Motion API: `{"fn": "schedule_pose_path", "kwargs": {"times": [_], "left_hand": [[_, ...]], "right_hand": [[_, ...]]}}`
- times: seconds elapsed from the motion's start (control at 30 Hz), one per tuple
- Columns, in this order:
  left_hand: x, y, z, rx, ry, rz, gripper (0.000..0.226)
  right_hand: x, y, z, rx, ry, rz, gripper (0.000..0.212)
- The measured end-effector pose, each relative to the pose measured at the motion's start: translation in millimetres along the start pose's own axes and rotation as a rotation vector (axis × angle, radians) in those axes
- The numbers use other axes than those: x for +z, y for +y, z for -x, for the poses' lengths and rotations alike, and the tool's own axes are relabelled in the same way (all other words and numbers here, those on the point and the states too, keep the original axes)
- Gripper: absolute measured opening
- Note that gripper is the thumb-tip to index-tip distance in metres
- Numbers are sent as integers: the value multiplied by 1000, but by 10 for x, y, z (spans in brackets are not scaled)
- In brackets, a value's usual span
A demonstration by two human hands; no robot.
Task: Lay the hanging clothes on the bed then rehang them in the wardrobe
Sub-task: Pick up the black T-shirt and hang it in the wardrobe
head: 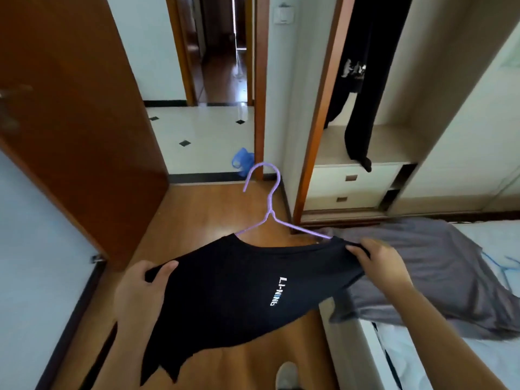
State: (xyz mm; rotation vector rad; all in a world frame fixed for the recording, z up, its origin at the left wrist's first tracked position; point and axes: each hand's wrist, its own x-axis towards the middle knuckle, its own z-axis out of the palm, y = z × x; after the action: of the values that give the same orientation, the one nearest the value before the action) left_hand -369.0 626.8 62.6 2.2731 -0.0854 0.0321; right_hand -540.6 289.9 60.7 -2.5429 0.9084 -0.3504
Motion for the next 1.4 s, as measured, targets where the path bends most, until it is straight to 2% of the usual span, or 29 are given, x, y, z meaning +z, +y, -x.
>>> {"fn": "schedule_pose_path", "kwargs": {"times": [0.2, 0.37, 0.5, 0.63, 0.73, 0.83, 1.1, 1.3, 1.4], "left_hand": [[271, 712, -1199, 66, -12, 78, 28], [508, 1483, -2166, 209, 81, -2, 29], [648, 1954, -2859, 293, 68, -16, 26], [913, 2481, -3557, 549, 45, -124, 24], [1190, 3018, -3912, 747, 90, -62, 22], [1441, 3375, -4298, 772, 42, 15, 21], [2379, 3831, -5140, 916, -127, 11, 25], [3207, 4197, -5096, 1108, -143, 24, 43], [3615, 4474, -4931, 1180, -127, 76, 43]], "right_hand": [[-99, -401, -1528, -169, 10, 33, 39], [-475, -660, -2676, -339, 205, 61, 44], [-693, -822, -3418, -350, 276, 18, 41], [-917, -937, -4075, -304, 351, -23, 38], [-1052, -981, -4461, -268, 425, -28, 44], [-1166, -886, -4772, -188, 453, -23, 44], [-1336, -400, -5312, 73, 418, 47, 35], [-1593, 238, -5409, 222, 446, 125, 37], [-1778, 590, -5449, 262, 480, 143, 35]]}}
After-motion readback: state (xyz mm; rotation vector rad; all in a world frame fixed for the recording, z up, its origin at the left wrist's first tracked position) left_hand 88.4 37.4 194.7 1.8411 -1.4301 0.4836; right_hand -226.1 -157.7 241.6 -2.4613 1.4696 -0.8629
